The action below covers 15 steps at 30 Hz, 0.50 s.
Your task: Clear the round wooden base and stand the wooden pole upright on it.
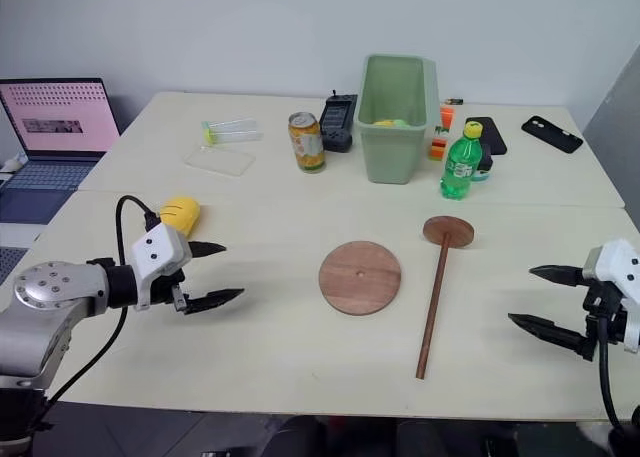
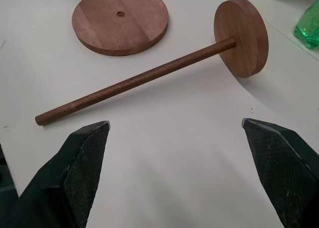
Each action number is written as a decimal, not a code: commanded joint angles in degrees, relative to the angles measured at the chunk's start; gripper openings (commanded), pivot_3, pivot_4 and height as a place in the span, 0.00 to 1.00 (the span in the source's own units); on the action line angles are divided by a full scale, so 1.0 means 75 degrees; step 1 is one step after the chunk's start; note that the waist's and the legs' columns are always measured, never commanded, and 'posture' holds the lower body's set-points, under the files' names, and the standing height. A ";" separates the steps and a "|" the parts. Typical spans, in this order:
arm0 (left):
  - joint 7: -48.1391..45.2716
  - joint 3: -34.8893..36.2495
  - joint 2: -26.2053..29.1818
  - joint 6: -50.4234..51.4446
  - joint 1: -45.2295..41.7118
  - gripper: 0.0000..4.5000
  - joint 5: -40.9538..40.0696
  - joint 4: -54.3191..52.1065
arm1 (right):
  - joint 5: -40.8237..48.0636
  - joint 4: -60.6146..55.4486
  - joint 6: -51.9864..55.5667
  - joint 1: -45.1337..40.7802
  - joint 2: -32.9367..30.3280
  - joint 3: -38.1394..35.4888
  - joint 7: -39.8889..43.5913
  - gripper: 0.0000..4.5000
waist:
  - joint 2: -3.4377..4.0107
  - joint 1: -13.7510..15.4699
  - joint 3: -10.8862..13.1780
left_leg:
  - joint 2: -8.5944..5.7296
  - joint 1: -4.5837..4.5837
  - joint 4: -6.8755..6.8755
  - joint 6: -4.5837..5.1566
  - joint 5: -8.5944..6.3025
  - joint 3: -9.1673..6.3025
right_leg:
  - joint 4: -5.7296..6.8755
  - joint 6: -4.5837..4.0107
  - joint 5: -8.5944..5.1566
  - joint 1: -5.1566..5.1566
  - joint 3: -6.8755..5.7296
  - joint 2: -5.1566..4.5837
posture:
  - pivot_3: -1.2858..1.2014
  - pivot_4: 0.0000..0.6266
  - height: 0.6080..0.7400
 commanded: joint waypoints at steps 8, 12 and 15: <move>0.0091 0.0053 -0.0143 -0.0253 -0.0130 1.00 0.0026 -0.0273 | -0.0101 -0.0161 0.0038 0.0004 -0.0022 -0.0162 0.0115 0.99 | 0.0000 0.0002 0.0000 | -0.0001 0.0000 0.0001 0.0000 0.0000 -0.0001 | 0.0000 0.0000 0.0000 0.0003 -0.0001 0.0000 | 0.52 0.24 1.00; -0.0163 0.0092 -0.0271 -0.0297 -0.0343 1.00 -0.0283 -0.0213 | -0.0033 -0.0298 0.0214 0.0045 -0.0016 -0.0147 0.0037 0.99 | 0.0000 0.0003 0.0000 | 0.0000 0.0000 0.0001 0.0000 0.0000 0.0001 | 0.0000 0.0000 0.0000 0.0005 -0.0005 0.0000 | 0.52 0.24 1.00; -0.0339 0.0061 -0.0277 -0.0283 -0.0392 1.00 -0.0410 -0.0258 | 0.0034 -0.0377 0.0395 0.0064 -0.0015 -0.0177 -0.0003 0.99 | 0.0000 0.0001 0.0000 | 0.0001 0.0001 0.0001 0.0000 0.0000 0.0000 | 0.0000 0.0000 0.0000 0.0004 -0.0003 0.0001 | 0.52 0.24 1.00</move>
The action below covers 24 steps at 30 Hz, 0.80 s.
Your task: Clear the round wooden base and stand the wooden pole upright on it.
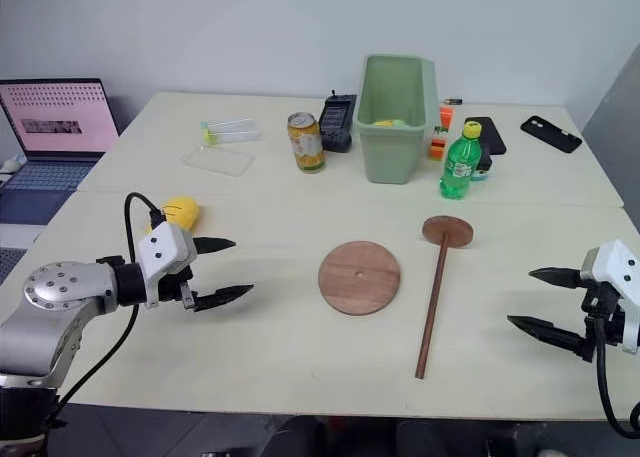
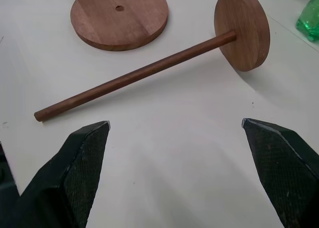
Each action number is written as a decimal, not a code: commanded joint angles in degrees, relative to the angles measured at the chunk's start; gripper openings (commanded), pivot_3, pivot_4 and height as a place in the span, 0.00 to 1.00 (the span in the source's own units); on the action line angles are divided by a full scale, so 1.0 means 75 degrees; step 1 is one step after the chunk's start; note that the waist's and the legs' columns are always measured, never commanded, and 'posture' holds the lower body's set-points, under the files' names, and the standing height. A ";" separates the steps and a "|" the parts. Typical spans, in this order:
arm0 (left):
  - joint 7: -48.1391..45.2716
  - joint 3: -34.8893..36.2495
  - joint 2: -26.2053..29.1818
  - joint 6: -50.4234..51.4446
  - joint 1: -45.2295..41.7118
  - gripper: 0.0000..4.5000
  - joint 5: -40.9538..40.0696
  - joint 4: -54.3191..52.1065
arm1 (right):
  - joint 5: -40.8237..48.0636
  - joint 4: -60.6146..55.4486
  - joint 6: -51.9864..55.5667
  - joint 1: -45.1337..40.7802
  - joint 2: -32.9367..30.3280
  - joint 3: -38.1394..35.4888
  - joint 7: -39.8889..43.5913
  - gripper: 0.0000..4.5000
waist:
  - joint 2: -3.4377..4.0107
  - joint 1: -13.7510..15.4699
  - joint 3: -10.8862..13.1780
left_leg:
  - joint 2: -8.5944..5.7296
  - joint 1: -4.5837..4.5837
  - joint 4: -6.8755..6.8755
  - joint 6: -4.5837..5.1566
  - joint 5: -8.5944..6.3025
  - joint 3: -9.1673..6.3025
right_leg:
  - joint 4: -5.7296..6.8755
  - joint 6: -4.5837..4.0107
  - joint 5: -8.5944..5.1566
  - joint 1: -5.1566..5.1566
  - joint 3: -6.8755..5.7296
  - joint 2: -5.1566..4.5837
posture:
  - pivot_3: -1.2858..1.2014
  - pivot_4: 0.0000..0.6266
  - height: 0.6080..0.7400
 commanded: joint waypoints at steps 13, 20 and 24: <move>-0.0261 -0.0011 -0.0131 -0.0046 -0.0553 1.00 -0.0313 -0.0025 | 0.0133 -0.0413 0.0477 -0.0072 0.0008 -0.0174 -0.0023 0.99 | 0.0000 -0.0001 0.0000 | -0.0001 0.0000 0.0002 0.0000 0.0000 0.0001 | 0.0000 0.0000 0.0000 0.0002 -0.0003 0.0001 | 0.52 0.24 1.00; -0.0161 -0.0267 -0.0148 -0.0124 -0.0790 1.00 -0.0053 0.0007 | 0.0321 -0.0546 0.0791 -0.0341 0.0218 0.0000 -0.0498 0.99 | -0.0001 -0.0001 0.0000 | -0.0001 -0.0001 0.0002 0.0000 0.0000 0.0000 | 0.0000 0.0000 0.0000 0.0003 -0.0003 0.0002 | 0.52 0.24 1.00; -0.0328 -0.0655 -0.0309 -0.0127 -0.1254 1.00 -0.0126 -0.0211 | 0.0992 -0.0832 0.1612 -0.0958 0.0468 -0.0080 -0.1279 0.99 | 0.0000 -0.0001 0.0000 | -0.0001 -0.0001 0.0004 0.0000 0.0000 0.0000 | 0.0002 0.0000 0.0000 0.0003 -0.0004 0.0002 | 0.52 0.24 1.00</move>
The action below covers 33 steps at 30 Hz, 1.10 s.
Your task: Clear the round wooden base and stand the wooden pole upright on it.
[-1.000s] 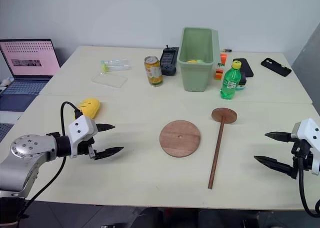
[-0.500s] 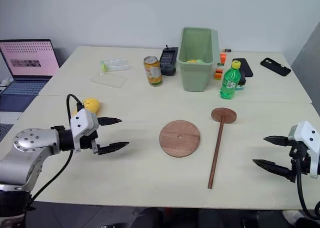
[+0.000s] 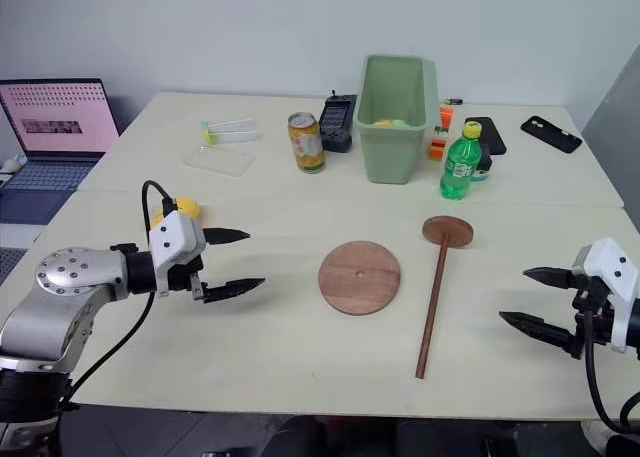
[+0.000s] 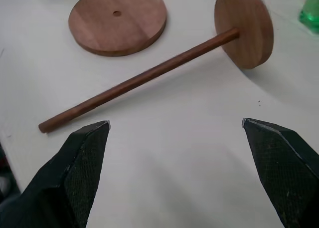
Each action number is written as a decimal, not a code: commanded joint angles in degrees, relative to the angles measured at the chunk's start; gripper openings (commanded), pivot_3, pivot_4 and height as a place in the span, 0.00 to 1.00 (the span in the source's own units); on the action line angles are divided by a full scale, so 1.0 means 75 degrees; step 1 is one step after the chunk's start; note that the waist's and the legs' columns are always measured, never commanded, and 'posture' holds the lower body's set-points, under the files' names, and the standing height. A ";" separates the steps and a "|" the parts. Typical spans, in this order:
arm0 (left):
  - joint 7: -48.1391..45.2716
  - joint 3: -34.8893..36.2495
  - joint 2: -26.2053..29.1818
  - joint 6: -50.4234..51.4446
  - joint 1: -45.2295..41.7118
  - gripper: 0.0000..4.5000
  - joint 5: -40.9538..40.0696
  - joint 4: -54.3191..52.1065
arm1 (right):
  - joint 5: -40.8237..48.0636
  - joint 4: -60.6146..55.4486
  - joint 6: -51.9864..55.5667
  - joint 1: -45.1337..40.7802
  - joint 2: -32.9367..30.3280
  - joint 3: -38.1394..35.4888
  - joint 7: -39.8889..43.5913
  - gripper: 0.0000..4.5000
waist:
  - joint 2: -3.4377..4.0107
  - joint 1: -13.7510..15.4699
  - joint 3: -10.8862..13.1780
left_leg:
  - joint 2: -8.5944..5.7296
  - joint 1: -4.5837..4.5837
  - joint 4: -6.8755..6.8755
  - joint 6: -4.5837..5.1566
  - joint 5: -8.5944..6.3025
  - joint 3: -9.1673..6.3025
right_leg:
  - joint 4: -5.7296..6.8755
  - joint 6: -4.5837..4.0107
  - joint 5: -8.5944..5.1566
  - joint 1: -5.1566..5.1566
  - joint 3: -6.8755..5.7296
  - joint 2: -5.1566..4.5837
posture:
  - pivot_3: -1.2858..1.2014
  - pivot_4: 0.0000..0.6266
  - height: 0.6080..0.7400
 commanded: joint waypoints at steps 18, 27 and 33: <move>-0.1171 -0.2603 -0.2268 -0.0977 -0.2485 1.00 0.0222 -0.0145 | 0.2821 -0.0213 0.7027 -0.5072 0.3495 0.0906 -0.7659 0.99 | 0.0000 -0.0018 -0.0006 | -0.0004 -0.0016 0.0004 -0.0002 0.0002 -0.0004 | 0.0018 0.0000 0.0000 -0.0022 0.0002 0.0003 | 0.52 0.24 1.00; -0.0977 -0.2626 -0.2351 -0.1450 -0.2227 1.00 0.0698 0.0012 | 0.2649 0.2117 0.7033 -0.6774 0.3234 0.2560 -0.9186 0.99 | 0.0000 -0.0046 -0.0006 | -0.0006 -0.0028 0.0005 0.0000 0.0001 0.0007 | 0.0037 0.0000 0.0000 -0.0054 0.0007 0.0002 | 0.52 0.24 1.00; -0.0649 -0.2518 -0.2275 -0.1608 -0.1874 1.00 0.0972 -0.0044 | 0.2718 0.3483 0.7033 -0.7578 0.3534 0.3070 -1.0172 0.99 | 0.0000 -0.0049 -0.0006 | -0.0001 -0.0041 0.0005 0.0000 0.0001 0.0010 | 0.0045 0.0000 0.0000 -0.0074 0.0012 0.0002 | 0.52 0.24 1.00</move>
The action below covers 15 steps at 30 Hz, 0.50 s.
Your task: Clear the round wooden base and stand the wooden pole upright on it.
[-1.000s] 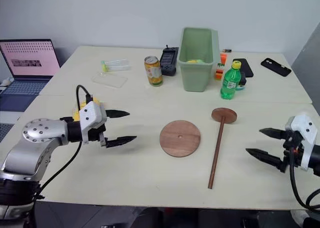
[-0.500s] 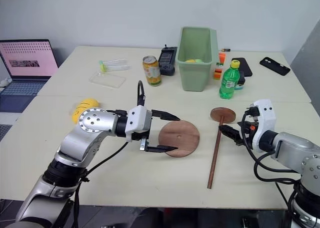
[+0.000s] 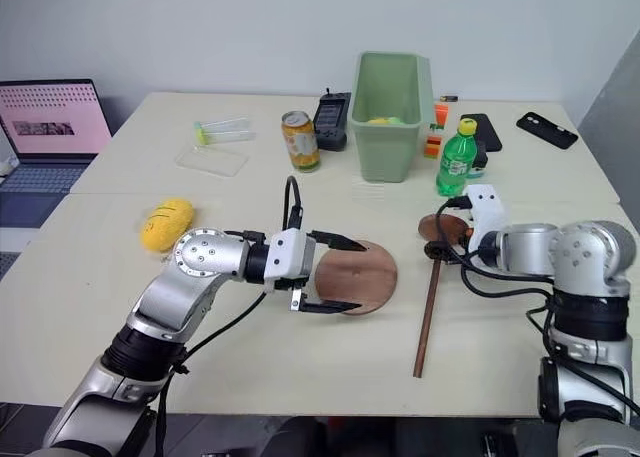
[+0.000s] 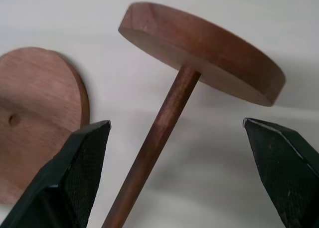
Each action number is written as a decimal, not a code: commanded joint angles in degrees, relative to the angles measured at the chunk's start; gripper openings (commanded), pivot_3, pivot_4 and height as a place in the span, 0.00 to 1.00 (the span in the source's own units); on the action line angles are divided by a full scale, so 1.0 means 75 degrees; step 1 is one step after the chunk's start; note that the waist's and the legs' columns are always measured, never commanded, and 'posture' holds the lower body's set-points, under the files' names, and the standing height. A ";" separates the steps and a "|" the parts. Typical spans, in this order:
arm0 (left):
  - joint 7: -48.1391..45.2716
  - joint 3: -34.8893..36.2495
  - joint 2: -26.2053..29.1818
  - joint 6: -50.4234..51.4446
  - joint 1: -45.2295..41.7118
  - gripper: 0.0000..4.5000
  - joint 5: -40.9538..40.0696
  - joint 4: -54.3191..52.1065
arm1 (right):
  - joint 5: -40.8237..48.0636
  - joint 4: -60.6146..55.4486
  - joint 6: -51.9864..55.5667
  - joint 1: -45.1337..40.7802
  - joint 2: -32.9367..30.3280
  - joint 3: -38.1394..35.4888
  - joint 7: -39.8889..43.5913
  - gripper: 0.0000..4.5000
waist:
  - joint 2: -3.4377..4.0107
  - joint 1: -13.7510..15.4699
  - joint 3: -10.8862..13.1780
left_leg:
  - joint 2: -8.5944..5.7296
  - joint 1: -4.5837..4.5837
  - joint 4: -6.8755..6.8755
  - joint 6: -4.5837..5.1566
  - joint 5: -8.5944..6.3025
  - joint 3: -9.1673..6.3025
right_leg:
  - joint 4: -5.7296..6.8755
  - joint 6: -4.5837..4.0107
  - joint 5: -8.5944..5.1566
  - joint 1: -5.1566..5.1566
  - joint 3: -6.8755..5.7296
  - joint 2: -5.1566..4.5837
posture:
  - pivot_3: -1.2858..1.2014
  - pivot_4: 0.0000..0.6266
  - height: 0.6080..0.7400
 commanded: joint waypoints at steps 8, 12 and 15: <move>0.0603 0.0262 0.0169 -0.0385 0.0594 1.00 0.0296 -0.0347 | -0.0055 0.1903 0.0055 -0.1229 0.0623 0.0114 -0.1624 0.99 | 0.0002 -0.0006 -0.0001 | 0.0001 -0.0010 0.0001 0.0000 0.0000 0.0004 | 0.0004 0.0000 0.0000 -0.0014 0.0003 -0.0001 | 0.52 0.24 1.00; 0.0657 0.0230 0.0155 -0.0385 0.0663 1.00 0.0274 -0.0407 | 0.0076 0.2217 0.0055 -0.1389 0.0642 0.0133 -0.1859 0.76 | 0.0002 0.0008 -0.0001 | -0.0002 -0.0020 0.0001 0.0000 0.0000 0.0002 | 0.0001 0.0000 0.0000 -0.0016 -0.0001 -0.0002 | 0.52 0.24 1.00; 0.0713 0.0202 0.0086 -0.0386 0.0682 1.00 0.0270 -0.0448 | 0.0209 0.2369 0.0055 -0.1484 0.0732 0.0106 -0.2068 0.58 | 0.0003 0.0001 -0.0001 | -0.0002 -0.0022 0.0001 0.0000 0.0000 0.0002 | 0.0001 0.0000 0.0000 -0.0017 -0.0001 -0.0003 | 0.52 0.24 1.00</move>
